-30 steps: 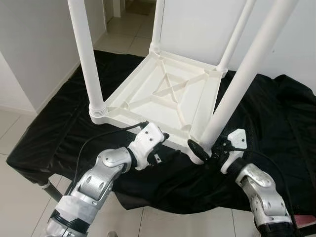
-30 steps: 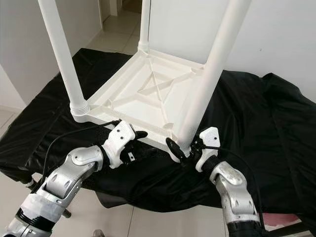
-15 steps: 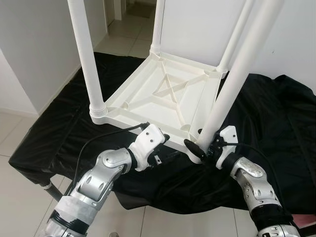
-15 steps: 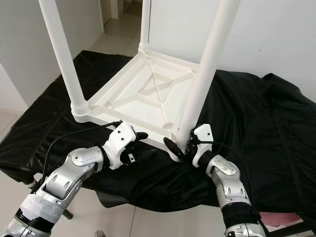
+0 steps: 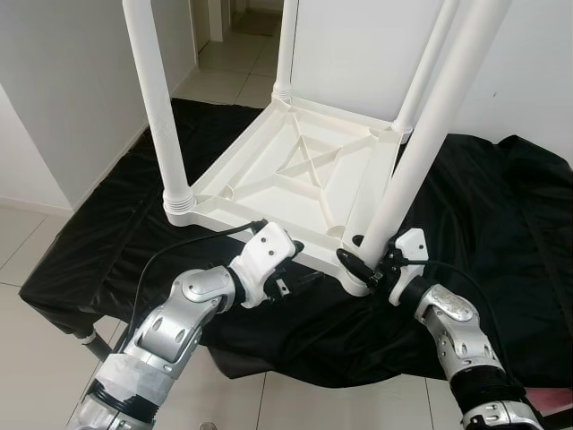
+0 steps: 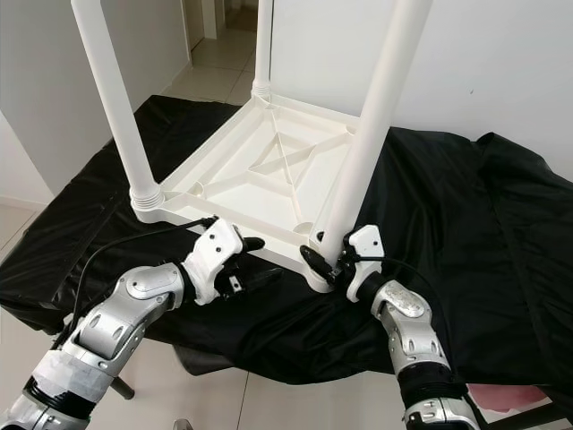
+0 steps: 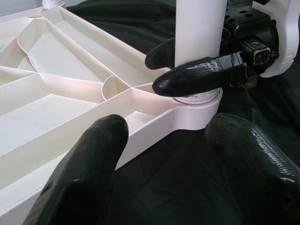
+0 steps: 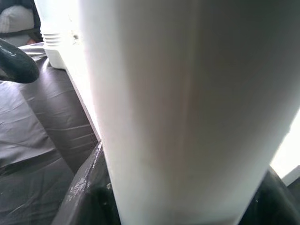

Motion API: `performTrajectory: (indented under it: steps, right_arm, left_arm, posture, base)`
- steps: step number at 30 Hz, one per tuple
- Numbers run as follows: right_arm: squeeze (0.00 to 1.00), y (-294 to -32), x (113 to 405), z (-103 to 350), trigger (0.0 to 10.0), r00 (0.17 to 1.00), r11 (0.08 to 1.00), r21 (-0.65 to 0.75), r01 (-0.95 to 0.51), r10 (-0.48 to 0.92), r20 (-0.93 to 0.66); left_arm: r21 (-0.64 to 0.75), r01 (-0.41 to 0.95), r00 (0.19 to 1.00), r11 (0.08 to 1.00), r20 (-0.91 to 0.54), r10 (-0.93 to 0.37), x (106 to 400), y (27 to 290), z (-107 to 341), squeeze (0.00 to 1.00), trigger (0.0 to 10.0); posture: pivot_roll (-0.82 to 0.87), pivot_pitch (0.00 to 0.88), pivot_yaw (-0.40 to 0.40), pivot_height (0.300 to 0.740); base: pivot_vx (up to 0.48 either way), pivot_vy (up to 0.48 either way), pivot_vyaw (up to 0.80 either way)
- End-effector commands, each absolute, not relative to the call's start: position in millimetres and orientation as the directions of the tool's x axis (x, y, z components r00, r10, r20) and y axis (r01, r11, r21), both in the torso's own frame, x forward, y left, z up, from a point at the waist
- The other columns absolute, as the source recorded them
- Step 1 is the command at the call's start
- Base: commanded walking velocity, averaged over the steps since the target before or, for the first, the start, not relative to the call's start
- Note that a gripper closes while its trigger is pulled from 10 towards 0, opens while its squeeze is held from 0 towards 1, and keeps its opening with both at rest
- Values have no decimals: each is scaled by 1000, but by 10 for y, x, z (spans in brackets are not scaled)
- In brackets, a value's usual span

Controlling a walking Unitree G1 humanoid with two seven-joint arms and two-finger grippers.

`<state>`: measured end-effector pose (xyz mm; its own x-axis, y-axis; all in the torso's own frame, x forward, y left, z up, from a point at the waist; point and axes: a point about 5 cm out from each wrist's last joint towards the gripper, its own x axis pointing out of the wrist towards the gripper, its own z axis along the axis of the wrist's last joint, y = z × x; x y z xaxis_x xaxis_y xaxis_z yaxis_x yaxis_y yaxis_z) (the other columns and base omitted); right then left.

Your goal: Building children table

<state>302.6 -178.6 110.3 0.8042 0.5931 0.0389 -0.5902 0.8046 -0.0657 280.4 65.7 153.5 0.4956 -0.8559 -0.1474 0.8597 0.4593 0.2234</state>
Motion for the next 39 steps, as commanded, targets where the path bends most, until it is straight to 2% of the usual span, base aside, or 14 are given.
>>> performTrajectory:
  steps: [1, 4, 6, 7, 8, 11, 15, 19, 22, 28, 29, 39]
  right_arm:
    - [0, -1787, 3005, 1103, 10000, 832, 834, -48, -550, 552, 57]
    - [0, -1826, 2977, 1157, 10000, 916, 922, -13, -386, 385, 113]
    - [0, -1839, 2965, 1163, 10000, 933, 940, -5, -342, 340, 116]
    - [0, -1843, 2939, 1164, 10000, 955, 962, -8, -274, 273, 117]
    - [0, -1843, 2939, 1164, 10000, 955, 962, -8, -274, 273, 117]
    - [0, -1776, 2847, 1111, 10000, 984, 987, 29, -156, 153, 87]
    - [0, -1696, 2789, 1081, 10000, 993, 995, 39, -97, 94, 71]
    - [0, -1477, 2729, 1054, 10000, 998, 995, 85, 45, -48, 34]
    - [0, -1397, 2719, 1080, 10000, 997, 994, 86, 69, -72, 38]
    - [0, -1319, 2706, 1130, 10000, 999, 997, 72, 34, -37, 40]
    - [1000, -1326, 2698, 1149, 10000, 998, 997, 76, 20, -24, 52]
    - [1000, -1354, 2658, 1268, 10000, 989, 996, 57, -75, 67, 131]
  left_arm:
    - [222, 876, 464, 427, -149, -873, 2791, 645, 1565, 0, 10000]
    - [217, 877, 464, 429, -144, -874, 2789, 635, 1567, 0, 10000]
    - [216, 877, 463, 429, -144, -874, 2785, 634, 1561, 0, 10000]
    - [213, 878, 461, 428, -146, -875, 2782, 630, 1550, 0, 10000]
    - [213, 878, 461, 428, -146, -875, 2782, 630, 1550, 0, 10000]
    - [207, 881, 457, 426, -142, -878, 2782, 601, 1546, 0, 10000]
    - [203, 882, 456, 425, -137, -880, 2786, 580, 1550, 0, 10000]
    - [199, 886, 447, 418, -133, -885, 2784, 547, 1549, 0, 10000]
    - [200, 886, 448, 419, -131, -884, 2797, 543, 1555, 0, 10000]
    - [201, 884, 450, 422, -127, -884, 2824, 536, 1571, 0, 10000]
    - [202, 885, 449, 420, -127, -884, 2822, 536, 1574, 0, 10000]
    - [219, 872, 469, 437, -120, -875, 2889, 597, 1611, 0, 10000]
  posture:
    - [14, 28, -39, 740]
    - [-1, 34, -39, 740]
    - [-5, 34, -40, 740]
    - [-11, 36, -40, 740]
    - [-11, 36, -40, 740]
    - [-28, 46, -41, 740]
    - [-34, 50, -41, 740]
    - [-44, 54, -40, 740]
    - [-47, 58, -41, 740]
    - [-51, 70, -44, 740]
    - [-53, 69, -45, 740]
    - [-56, 66, -44, 740]
  base:
    - [0, 0, 0]
    - [0, 0, 0]
    - [0, 0, 0]
    - [0, 0, 0]
    - [0, 0, 0]
    - [0, 0, 0]
    - [0, 0, 0]
    - [0, 0, 0]
    - [0, 0, 0]
    - [0, 0, 0]
    - [0, 0, 0]
    - [0, 0, 0]
